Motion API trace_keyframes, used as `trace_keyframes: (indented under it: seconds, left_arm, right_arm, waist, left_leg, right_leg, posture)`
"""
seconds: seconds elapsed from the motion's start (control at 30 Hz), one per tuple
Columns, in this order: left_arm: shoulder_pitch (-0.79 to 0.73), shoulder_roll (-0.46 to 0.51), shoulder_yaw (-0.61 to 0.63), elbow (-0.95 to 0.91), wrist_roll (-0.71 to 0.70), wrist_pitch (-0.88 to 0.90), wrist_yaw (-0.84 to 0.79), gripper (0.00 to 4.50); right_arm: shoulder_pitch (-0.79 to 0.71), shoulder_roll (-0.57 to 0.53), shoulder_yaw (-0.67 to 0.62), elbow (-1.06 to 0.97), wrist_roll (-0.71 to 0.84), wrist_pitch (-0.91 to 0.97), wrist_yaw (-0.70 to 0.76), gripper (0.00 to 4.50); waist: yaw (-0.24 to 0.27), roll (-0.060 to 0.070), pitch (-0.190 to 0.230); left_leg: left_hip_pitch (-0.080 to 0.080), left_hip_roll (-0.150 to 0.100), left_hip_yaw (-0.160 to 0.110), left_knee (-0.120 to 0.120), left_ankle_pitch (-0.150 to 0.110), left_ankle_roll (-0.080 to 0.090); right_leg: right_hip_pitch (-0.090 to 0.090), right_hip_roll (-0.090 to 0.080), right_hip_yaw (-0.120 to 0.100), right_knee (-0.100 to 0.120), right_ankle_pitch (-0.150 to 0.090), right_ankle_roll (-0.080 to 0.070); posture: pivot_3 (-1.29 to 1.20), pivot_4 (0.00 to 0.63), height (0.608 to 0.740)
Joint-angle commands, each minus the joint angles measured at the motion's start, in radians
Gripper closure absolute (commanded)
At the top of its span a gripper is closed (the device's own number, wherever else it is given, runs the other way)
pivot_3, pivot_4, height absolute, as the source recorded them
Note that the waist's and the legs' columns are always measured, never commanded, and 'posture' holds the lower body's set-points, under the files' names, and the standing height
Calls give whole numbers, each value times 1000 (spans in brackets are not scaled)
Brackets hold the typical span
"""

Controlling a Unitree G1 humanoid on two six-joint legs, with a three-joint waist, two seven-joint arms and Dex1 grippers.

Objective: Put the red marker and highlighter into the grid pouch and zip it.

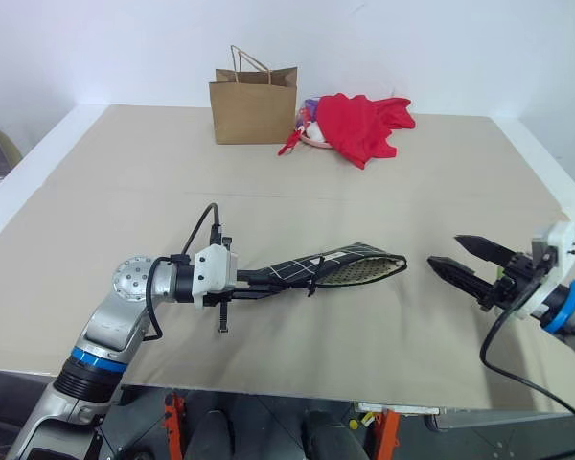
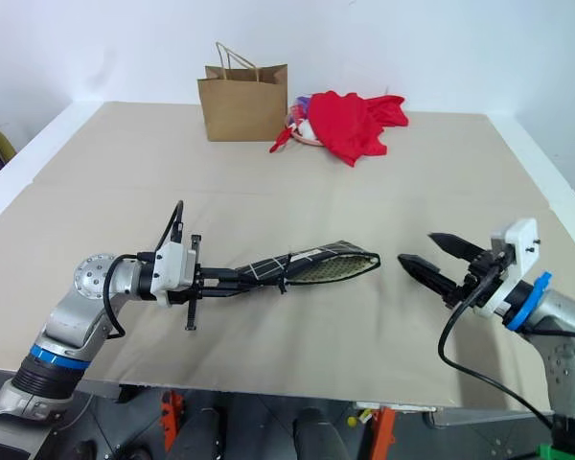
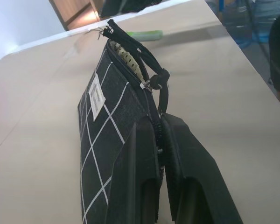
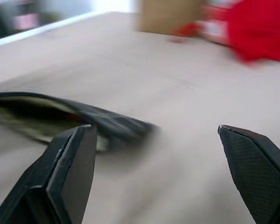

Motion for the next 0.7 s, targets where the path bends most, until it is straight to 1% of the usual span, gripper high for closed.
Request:
trace_keyframes:
  seconds: [0.03, 0.1, 0.17, 0.23, 0.33, 0.47, 0.57, 0.7]
  left_arm:
    - [-9, 4, 12, -16, 1, -18, 2, 4500]
    - [-9, 1, 10, -15, 3, -19, 3, 4500]
    - [-12, -1, 11, -13, 4, -19, 2, 4500]
    - [-14, -2, 12, -10, 4, -19, 1, 4500]
    - [-19, -3, 10, -4, 6, -21, -2, 4500]
    - [-26, -5, 9, 3, 10, -25, -4, 4500]
    - [-28, -5, 9, 6, 12, -26, -2, 4500]
    - [-27, -2, 11, 7, 13, -27, -1, 4500]
  right_arm:
    - [7, 76, -69, -48, -121, -43, -279, 45]
    - [20, 120, -79, -62, -198, -85, -392, 45]
    - [53, 190, -77, -97, -263, -93, -517, 45]
    - [88, 241, -57, -121, -311, -77, -596, 45]
    - [100, 286, -41, -86, -326, -53, -640, 45]
    - [90, 323, -37, -37, -289, 29, -662, 45]
    - [82, 308, -38, -15, -300, 55, -674, 828]
    - [71, 292, -26, -2, -305, 86, -670, 2465]
  waist:
    - [-2, 1, 0]
    - [-2, 1, 0]
    - [-2, 1, -1]
    - [-2, 1, -1]
    - [-2, 1, -1]
    - [-3, 2, -1]
    - [-3, 0, -2]
    - [-2, -1, -2]
  left_leg:
    - [0, 0, 0, 0, 0, 0]
    - [0, 0, 0, 0, 1, 0]
    - [0, 0, 1, 0, 1, 0]
    - [0, 0, 0, -1, 1, 0]
    - [0, 0, 0, -2, 1, 0]
    - [0, 0, 1, -2, 1, 0]
    - [3, 0, 1, -2, 1, 0]
    - [4, 0, 1, -1, 1, 0]
  right_leg:
    - [0, 0, 0, 0, 0, 0]
    - [0, 0, 0, 0, 0, 0]
    - [0, 0, 1, 0, 0, 0]
    - [0, 0, 0, 0, 0, 0]
    - [-1, 0, 1, 0, -1, -1]
    - [-1, 0, 1, 0, 0, -1]
    - [1, 0, 1, 0, -2, -4]
    - [4, 0, 2, 0, -2, -5]
  posture:
    - [0, 150, 740]
    - [0, 150, 740]
    - [0, 150, 740]
    - [0, 150, 740]
    - [0, 150, 740]
    - [0, 150, 740]
    - [0, 150, 740]
    - [0, 150, 740]
